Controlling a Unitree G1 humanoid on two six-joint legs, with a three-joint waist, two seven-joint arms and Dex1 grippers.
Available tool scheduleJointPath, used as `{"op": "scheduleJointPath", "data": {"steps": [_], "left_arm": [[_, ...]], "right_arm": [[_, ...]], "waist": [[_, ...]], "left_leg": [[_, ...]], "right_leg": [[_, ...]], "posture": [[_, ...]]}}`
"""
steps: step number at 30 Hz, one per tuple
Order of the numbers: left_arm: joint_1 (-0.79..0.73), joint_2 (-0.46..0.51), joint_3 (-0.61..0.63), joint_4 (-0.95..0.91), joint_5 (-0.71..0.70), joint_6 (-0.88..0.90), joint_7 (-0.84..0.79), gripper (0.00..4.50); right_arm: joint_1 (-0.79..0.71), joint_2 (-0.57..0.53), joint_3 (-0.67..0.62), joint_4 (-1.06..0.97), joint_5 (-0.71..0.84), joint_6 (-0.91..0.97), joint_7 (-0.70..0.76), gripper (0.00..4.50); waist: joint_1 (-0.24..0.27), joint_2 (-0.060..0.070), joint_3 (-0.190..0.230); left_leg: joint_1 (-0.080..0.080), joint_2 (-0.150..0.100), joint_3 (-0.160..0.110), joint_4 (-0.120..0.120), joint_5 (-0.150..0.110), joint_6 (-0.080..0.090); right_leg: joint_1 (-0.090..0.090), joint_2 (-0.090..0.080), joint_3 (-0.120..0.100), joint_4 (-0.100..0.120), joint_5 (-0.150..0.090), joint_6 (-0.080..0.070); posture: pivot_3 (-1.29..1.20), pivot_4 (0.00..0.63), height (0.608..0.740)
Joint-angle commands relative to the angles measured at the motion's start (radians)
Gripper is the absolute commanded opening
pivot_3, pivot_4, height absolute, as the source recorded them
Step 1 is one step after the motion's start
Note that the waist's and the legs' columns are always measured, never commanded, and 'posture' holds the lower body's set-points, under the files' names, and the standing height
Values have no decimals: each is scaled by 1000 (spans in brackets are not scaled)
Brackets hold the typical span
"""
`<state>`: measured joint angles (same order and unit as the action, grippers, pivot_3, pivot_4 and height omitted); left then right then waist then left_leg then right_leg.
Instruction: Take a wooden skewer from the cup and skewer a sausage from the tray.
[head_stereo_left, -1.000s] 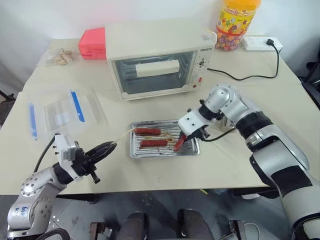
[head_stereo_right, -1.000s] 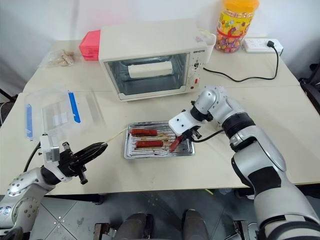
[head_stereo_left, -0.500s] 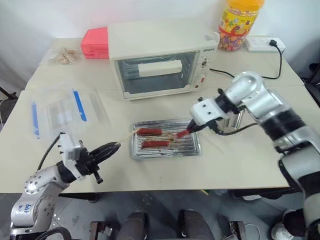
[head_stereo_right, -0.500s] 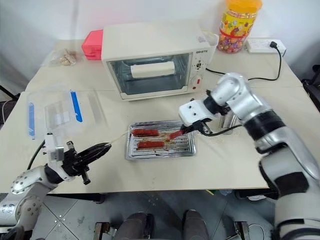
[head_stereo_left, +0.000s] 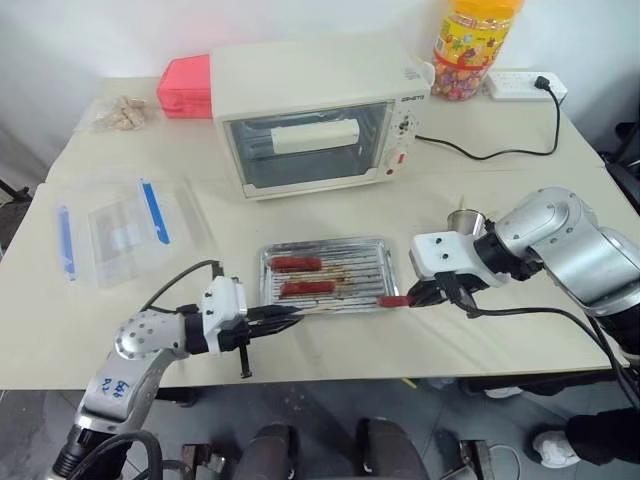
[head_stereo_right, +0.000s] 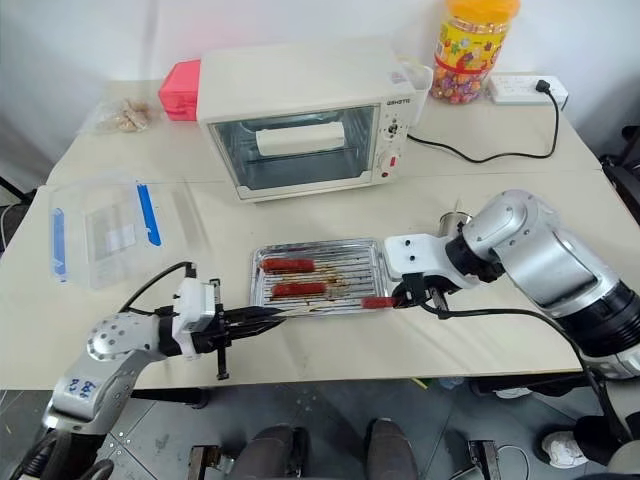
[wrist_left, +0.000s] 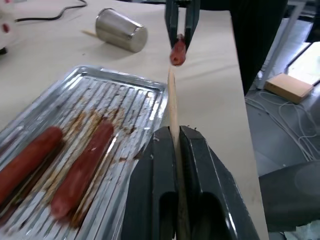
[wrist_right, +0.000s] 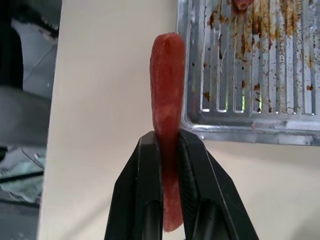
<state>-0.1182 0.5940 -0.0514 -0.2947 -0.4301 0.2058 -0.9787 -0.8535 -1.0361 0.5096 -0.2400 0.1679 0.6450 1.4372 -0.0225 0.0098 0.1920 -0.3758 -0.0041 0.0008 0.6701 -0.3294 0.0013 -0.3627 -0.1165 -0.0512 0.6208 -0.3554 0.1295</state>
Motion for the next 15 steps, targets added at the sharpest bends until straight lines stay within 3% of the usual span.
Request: {"op": "scheduleJointPath", "data": {"steps": [1, 15], "left_arm": [[-33, -15, -35, 7, 9, 16, -3, 0], [-56, -55, -52, 7, -9, 77, 14, 0]], "right_arm": [[-6, 10, -23, -56, -22, 63, -19, 96], [-24, 47, -15, -98, -46, 80, 4, 96]], "waist": [[1, 0, 0], [2, 0, 0]], "left_leg": [[0, 0, 0, 0, 0, 0], [0, -1, 0, 1, 0, 0]], "right_leg": [[0, 0, 0, 0, 0, 0], [0, 1, 0, 1, 0, 0]], "posture": [[0, 150, 740], [0, 150, 740]]}}
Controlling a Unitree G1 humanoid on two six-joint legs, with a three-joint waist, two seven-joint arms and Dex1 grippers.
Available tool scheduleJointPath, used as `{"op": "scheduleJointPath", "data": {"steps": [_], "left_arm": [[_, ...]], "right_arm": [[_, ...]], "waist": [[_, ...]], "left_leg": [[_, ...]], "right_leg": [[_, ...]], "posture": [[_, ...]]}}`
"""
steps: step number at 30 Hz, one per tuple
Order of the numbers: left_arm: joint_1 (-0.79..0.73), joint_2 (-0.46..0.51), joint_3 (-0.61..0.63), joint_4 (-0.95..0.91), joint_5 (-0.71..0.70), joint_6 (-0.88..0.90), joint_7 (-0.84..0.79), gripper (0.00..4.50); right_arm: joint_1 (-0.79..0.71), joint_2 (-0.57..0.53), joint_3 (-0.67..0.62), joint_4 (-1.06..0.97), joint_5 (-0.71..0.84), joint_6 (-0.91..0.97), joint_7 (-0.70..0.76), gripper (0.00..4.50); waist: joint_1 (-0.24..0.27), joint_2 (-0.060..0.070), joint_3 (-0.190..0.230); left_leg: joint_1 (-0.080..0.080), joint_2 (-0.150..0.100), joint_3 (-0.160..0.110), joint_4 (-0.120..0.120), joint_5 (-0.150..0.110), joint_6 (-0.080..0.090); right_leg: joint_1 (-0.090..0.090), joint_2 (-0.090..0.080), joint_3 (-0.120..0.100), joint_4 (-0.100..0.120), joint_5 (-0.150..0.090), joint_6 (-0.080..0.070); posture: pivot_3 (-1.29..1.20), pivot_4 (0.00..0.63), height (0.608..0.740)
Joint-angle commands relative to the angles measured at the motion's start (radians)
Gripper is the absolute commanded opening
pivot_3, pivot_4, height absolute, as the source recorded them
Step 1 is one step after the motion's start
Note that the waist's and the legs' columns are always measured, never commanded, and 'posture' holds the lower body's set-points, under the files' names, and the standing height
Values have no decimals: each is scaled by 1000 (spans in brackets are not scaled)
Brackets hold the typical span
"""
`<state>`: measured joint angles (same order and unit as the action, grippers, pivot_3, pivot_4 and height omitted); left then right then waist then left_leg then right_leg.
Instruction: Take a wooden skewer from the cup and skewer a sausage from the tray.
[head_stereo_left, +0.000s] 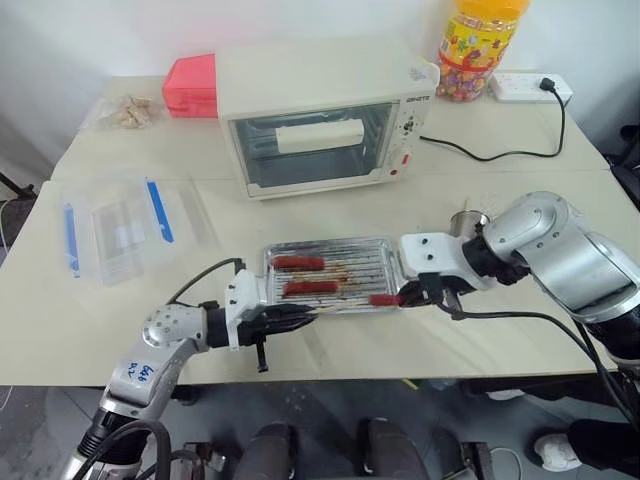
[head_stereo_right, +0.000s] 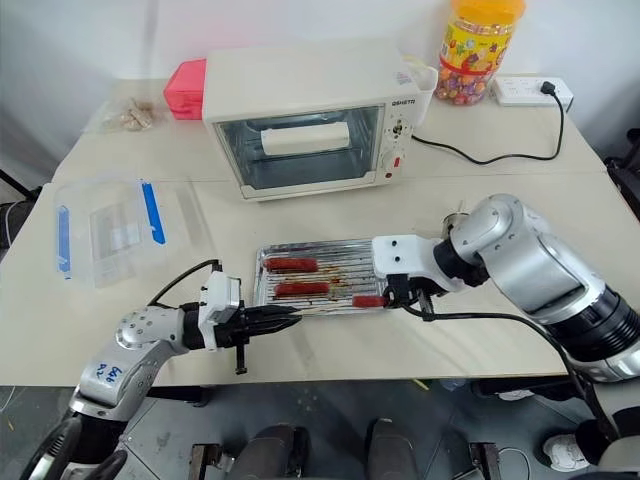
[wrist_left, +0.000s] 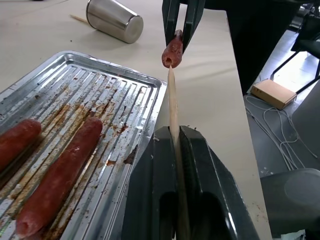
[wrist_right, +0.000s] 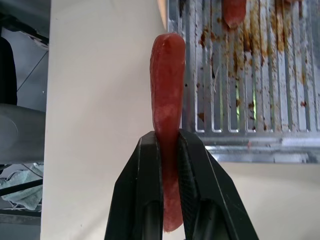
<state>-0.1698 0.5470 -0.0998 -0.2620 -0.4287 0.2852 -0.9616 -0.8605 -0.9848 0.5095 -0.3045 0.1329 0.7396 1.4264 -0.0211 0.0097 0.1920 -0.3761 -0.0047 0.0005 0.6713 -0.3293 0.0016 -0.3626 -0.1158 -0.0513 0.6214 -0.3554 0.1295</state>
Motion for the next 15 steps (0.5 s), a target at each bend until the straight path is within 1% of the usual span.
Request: {"op": "scheduleJointPath", "data": {"steps": [1, 10, 15], "left_arm": [[-5, -10, -3, -25, -11, -3, -3, 0], [-7, -28, -8, -27, -11, -2, -6, 0], [-10, -34, -18, -23, -9, -5, -11, 0]], "right_arm": [[-15, -8, -14, -35, -12, -20, 21, 96], [2, -12, -22, -23, -39, -66, 41, 96], [-1, 10, -25, -30, -31, -60, 36, 96]], "waist": [[0, 0, 0], [2, 0, 0], [2, 0, 0]], "left_leg": [[0, 0, 0, 0, 0, 0], [0, 0, 0, 1, 0, 0], [0, 0, 0, 1, 0, 0]], "right_leg": [[0, 0, 0, 0, 0, 0], [0, 0, 0, 0, 0, 0], [0, 0, 0, 0, 0, 0]], "posture": [[0, 150, 740], [0, 150, 740], [0, 150, 740]]}}
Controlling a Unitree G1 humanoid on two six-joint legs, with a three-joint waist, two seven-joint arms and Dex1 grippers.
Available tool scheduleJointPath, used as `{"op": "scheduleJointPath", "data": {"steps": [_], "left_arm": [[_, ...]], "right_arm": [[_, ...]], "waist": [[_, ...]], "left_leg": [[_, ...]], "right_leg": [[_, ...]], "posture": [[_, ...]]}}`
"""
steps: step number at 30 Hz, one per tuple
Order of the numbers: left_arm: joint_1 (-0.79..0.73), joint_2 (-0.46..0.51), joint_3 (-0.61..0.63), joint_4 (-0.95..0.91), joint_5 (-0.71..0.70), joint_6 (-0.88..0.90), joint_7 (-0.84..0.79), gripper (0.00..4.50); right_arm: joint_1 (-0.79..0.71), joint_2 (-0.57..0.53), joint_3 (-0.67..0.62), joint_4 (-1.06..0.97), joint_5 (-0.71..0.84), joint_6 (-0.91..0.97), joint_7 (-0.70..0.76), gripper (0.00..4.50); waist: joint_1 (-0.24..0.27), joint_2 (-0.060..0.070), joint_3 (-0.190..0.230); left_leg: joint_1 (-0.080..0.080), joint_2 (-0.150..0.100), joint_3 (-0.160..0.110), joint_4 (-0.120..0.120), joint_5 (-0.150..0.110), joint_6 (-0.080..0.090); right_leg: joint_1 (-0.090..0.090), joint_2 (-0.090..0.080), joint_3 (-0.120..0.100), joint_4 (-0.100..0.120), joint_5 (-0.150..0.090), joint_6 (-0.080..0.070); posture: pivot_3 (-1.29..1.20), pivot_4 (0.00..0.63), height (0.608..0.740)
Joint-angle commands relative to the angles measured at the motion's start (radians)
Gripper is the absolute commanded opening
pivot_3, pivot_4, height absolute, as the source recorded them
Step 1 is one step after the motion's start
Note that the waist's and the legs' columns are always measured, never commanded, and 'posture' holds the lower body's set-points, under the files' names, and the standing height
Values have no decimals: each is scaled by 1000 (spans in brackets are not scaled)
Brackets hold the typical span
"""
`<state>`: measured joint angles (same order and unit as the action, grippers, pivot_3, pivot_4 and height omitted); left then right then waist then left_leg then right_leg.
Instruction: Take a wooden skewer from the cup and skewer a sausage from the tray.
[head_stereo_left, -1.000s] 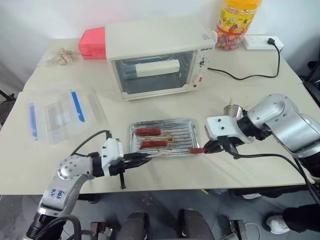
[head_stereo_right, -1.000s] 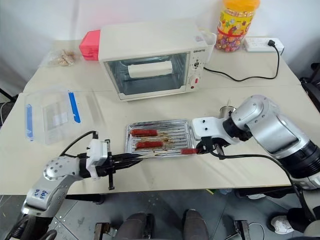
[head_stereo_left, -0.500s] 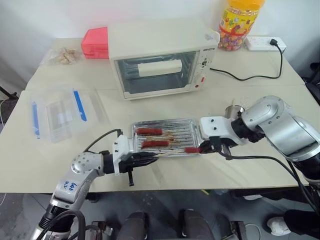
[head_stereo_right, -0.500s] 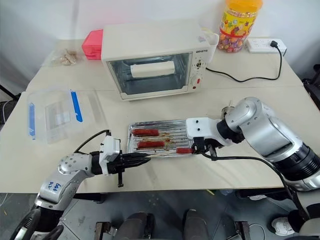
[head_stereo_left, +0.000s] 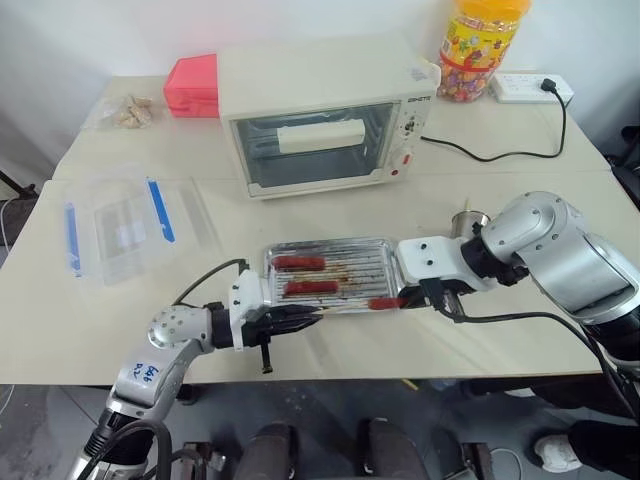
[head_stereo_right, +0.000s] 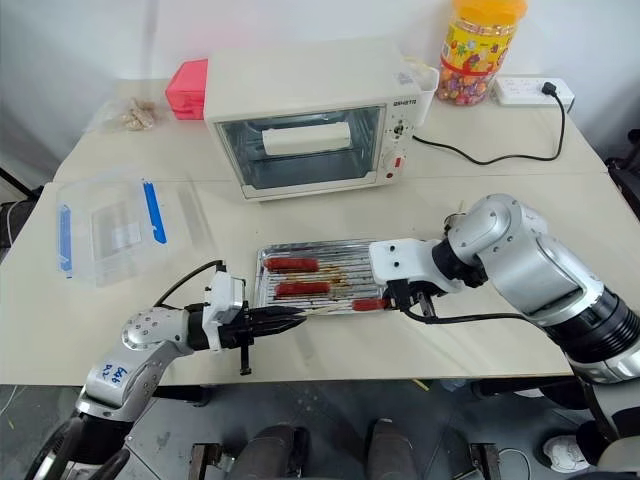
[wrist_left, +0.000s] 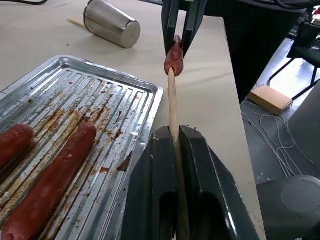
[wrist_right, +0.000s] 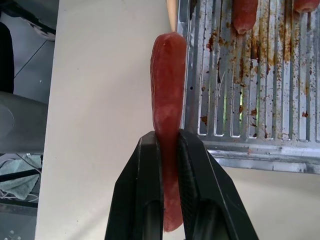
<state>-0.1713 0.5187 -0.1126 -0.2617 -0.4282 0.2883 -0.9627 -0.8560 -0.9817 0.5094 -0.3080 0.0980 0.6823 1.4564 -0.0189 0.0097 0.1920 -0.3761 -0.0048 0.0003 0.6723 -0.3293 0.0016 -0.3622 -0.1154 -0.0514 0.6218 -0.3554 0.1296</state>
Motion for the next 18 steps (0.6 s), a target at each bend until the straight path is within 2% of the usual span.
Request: {"op": "scheduleJointPath", "data": {"steps": [1, 9, 18], "left_arm": [[-8, -5, -6, -24, -10, -7, -11, 0], [-28, -8, -25, -8, -3, 1, -16, 0], [-164, -63, -128, 80, 55, 58, -12, 0]], "right_arm": [[-5, 8, -25, -26, 3, -3, 6, 96], [-30, 34, -14, -4, -24, -66, 7, 96], [-64, 97, 19, -9, -64, -54, 29, 96]], "waist": [[0, 0, 0], [9, 0, 0], [19, 0, 0]], "left_leg": [[0, 0, 0, 0, 0, 0], [0, 0, 0, 1, 0, 0], [-1, -1, -1, 4, 0, 1]], "right_leg": [[0, 0, 0, 0, 0, 0], [0, 0, 0, 0, 0, 0], [1, 1, -1, 2, 0, 0]], "posture": [[0, 150, 740], [0, 150, 740], [0, 150, 740]]}}
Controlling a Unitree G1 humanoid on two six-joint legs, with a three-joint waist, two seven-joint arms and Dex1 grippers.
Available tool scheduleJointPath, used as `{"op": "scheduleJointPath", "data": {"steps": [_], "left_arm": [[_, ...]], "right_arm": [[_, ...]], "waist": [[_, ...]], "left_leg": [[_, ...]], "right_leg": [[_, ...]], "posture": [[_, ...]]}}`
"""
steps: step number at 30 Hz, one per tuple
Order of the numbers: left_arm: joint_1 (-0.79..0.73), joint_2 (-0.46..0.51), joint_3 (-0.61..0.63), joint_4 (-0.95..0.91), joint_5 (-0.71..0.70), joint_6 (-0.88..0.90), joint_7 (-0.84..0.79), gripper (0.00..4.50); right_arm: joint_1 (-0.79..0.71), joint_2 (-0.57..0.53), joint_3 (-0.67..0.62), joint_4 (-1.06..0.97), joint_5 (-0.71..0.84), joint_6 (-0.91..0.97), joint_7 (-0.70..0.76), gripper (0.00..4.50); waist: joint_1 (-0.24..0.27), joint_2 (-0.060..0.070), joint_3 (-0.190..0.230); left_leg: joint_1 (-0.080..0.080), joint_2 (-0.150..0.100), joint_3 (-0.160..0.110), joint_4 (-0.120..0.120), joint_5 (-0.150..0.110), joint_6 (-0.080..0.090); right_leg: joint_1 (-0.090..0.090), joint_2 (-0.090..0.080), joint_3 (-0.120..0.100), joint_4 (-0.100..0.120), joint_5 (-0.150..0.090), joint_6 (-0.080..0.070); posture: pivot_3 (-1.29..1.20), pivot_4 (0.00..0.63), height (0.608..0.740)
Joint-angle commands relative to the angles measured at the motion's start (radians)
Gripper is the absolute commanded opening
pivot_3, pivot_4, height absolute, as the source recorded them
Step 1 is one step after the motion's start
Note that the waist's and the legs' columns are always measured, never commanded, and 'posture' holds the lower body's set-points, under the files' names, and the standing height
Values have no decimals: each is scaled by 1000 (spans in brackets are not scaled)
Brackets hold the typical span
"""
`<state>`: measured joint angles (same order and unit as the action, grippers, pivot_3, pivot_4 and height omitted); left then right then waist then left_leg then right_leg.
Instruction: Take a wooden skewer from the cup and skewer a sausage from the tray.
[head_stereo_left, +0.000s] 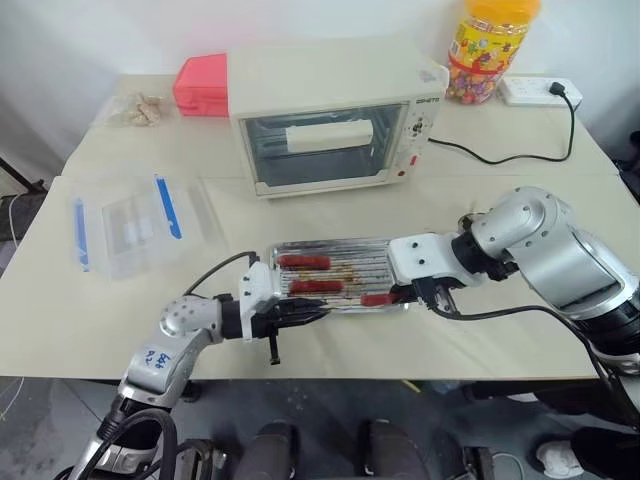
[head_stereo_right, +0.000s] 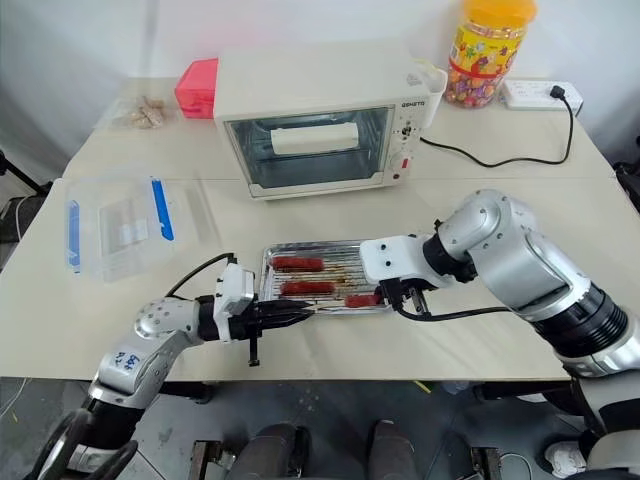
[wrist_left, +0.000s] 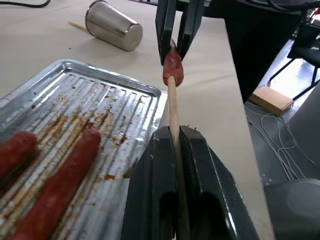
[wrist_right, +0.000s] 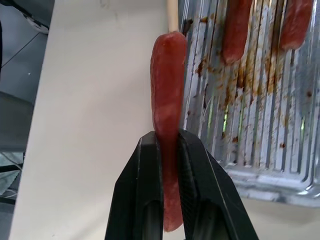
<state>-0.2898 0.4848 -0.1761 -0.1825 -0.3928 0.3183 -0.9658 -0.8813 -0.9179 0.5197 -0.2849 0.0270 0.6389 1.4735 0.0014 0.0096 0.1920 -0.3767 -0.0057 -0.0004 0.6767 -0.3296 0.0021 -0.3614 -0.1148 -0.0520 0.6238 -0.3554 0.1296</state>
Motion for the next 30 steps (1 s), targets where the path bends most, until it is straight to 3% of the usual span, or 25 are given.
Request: {"op": "scheduleJointPath", "data": {"steps": [1, 9, 20, 24, 30], "left_arm": [[-66, -38, -77, 9, 27, 40, -8, 0], [-154, -91, -121, 44, 61, 102, -9, 0], [-135, -120, -112, 14, 73, 118, 7, 0], [-112, -113, -82, -9, 58, 110, 16, 0], [-45, -36, -10, -68, 39, 95, -4, 0]], "right_arm": [[-44, 38, 15, -29, -6, -15, 13, 96], [-76, 76, 37, -20, -54, -14, 34, 96], [-62, 101, 15, -26, -62, 45, 12, 96], [-51, 85, -10, -14, -64, 39, -6, 1279], [-19, -34, -57, 7, -32, -39, 60, 3311]], "waist": [[-1, 0, 0], [-2, 0, 0], [-2, 0, 0], [-2, 0, 0], [0, 0, 0]], "left_leg": [[0, 0, 0, 0, 0, 0], [-1, 0, 0, 1, 0, 0], [-2, 0, 0, 3, 0, 0], [-2, 0, -1, 2, 0, 0], [-4, 0, -2, 4, 0, 0]], "right_leg": [[0, 0, 0, 0, 0, 0], [-1, 1, 0, 2, 0, 0], [-1, 1, 0, 2, 0, 0], [-1, 1, 0, 2, 0, 0], [-3, 0, -1, 2, 0, 0]], "posture": [[0, 150, 740], [0, 150, 740], [0, 150, 740], [0, 150, 740], [0, 150, 740]]}}
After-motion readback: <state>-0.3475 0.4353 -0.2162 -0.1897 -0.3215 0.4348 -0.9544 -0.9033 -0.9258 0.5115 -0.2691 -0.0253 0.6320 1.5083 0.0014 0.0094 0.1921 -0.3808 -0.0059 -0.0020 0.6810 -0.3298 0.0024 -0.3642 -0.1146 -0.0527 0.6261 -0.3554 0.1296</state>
